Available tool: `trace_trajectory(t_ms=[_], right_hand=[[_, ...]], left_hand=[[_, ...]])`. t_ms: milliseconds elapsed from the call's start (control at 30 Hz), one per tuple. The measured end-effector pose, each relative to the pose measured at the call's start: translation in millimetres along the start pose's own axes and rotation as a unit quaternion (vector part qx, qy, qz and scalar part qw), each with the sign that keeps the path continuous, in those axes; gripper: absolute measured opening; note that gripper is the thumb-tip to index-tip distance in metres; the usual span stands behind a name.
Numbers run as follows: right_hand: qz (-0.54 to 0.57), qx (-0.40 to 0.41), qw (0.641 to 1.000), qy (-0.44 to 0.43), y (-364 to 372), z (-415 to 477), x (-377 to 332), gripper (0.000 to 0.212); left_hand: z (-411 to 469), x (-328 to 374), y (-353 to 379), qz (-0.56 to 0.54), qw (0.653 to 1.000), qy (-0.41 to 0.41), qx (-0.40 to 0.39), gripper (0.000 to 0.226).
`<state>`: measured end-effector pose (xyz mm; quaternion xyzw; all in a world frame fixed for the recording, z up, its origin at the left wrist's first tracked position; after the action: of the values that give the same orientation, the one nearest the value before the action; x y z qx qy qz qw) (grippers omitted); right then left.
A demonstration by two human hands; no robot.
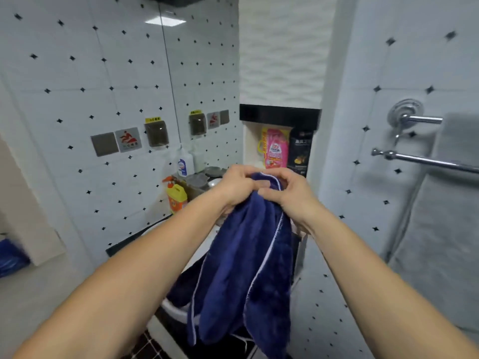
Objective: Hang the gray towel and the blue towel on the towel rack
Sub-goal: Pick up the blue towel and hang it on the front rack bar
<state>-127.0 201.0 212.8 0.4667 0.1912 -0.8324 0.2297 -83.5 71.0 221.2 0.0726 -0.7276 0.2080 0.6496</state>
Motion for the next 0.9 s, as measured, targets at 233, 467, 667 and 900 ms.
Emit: trace_trajectory(t_ms=[233, 467, 667, 900], right_hand=[[-0.364, 0.041, 0.927, 0.084, -113, -39, 2, 0.022], [-0.371, 0.241, 0.879, 0.178, -225, -105, -6, 0.008], [-0.150, 0.338, 0.922, 0.112, -249, -123, -64, 0.012], [-0.170, 0.291, 0.941, 0.041, -228, -97, -145, 0.019]], left_hand=[[9, 72, 48, -0.075, 0.995, 0.056, 0.044, 0.018], [20, 100, 67, -0.085, 0.994, 0.066, -0.007, 0.012], [26, 67, 129, 0.030, 0.997, 0.025, -0.059, 0.019], [-34, 98, 210, 0.226, 0.917, 0.125, -0.303, 0.074]])
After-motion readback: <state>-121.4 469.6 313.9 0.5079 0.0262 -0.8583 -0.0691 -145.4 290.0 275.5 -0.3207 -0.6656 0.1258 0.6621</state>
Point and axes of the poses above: each hand's wrist, its own z-axis towards the middle knuckle, its own y-axis out of the palm, x = y × z, the point moved 4 cm from there along z, towards the middle knuckle, and after that the axes turned 12 degrees about -y, right-handed, at the moved point
